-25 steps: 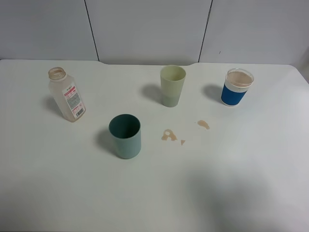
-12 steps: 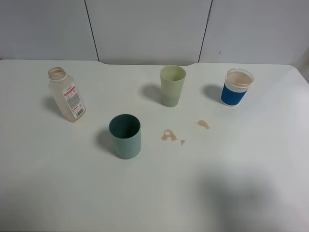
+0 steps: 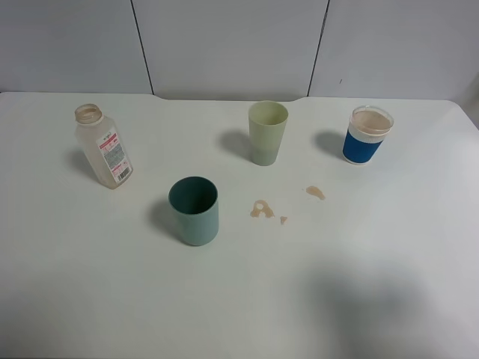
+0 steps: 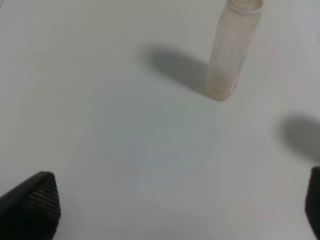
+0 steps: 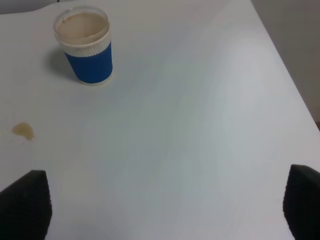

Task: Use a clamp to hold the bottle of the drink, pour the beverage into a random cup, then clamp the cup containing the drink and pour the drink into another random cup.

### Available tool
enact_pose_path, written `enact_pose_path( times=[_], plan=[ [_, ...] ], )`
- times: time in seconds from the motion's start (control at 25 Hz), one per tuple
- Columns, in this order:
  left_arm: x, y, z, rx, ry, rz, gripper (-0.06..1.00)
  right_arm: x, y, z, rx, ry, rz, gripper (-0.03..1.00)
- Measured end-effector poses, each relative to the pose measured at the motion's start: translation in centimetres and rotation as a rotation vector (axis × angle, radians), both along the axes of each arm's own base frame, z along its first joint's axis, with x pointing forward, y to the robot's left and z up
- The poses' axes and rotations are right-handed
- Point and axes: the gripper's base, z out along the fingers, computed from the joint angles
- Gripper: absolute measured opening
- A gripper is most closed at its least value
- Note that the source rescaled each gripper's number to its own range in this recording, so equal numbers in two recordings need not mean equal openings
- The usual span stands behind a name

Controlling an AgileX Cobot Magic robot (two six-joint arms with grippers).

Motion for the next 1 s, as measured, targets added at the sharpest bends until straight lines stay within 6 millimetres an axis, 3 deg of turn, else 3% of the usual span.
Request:
enact_pose_path(
  times=[1.0],
  plan=[
    [0.00, 0.00, 0.00, 0.000, 0.000, 0.000, 1.00, 0.00, 0.00, 0.00, 0.000, 0.000, 0.000, 0.74]
  ],
)
